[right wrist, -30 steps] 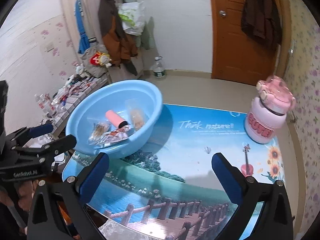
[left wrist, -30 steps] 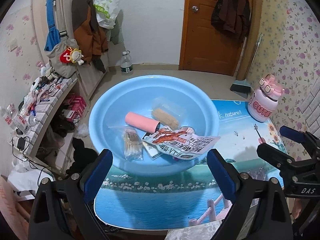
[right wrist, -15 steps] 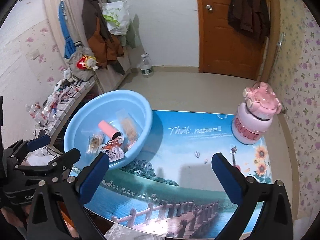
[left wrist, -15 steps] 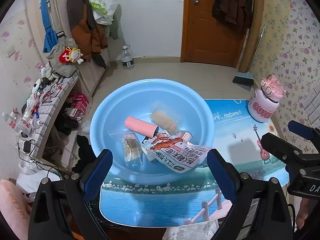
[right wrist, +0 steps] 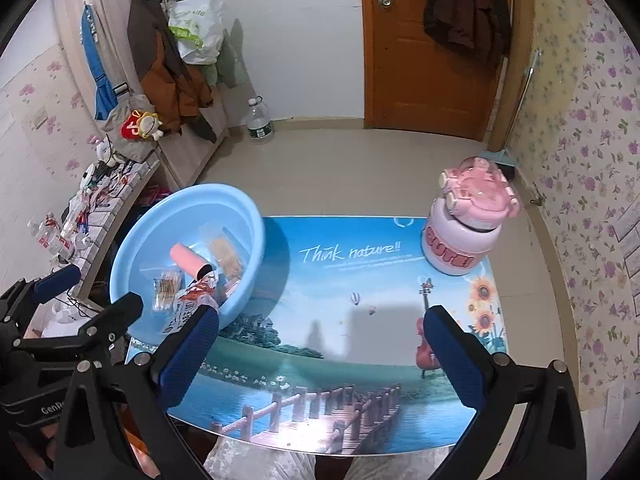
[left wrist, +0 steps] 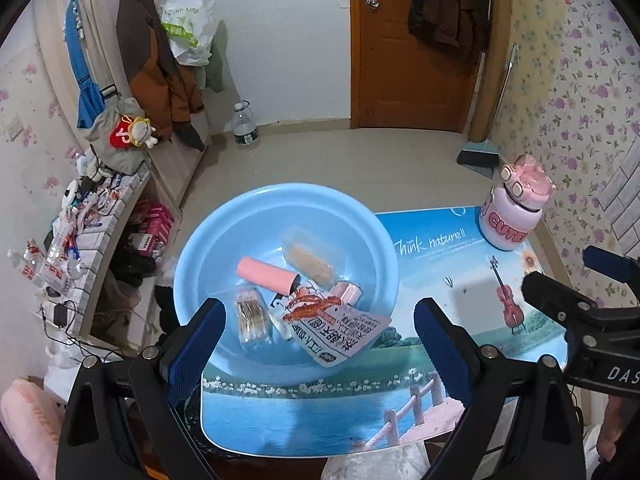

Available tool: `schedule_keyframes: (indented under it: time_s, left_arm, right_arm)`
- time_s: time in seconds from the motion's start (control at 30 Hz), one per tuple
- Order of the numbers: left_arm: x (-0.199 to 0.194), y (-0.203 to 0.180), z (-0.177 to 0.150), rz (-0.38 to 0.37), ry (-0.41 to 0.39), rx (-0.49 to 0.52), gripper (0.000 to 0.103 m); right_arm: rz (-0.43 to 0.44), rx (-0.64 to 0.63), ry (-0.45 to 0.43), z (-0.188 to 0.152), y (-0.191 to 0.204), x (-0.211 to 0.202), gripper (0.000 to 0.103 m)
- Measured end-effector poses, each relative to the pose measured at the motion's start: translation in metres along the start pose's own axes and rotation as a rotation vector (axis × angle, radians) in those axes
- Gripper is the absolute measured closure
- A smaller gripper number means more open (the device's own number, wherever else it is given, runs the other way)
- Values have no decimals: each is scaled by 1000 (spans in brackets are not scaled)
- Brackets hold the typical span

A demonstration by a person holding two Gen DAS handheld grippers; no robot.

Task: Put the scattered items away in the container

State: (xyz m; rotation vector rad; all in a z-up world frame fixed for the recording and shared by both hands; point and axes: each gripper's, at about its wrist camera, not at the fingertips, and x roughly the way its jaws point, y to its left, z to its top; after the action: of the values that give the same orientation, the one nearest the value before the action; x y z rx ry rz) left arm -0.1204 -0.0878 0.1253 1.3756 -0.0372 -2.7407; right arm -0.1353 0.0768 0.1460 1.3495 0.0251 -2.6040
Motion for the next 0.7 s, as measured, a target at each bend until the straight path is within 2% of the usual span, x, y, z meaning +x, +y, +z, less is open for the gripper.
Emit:
schedule_keyframes:
  time_s: [0.7]
  left_arm:
    - [-8,-38,10,-18,-17,43,7]
  right_arm:
    - [-42,44,-2,0,-40,-15,0]
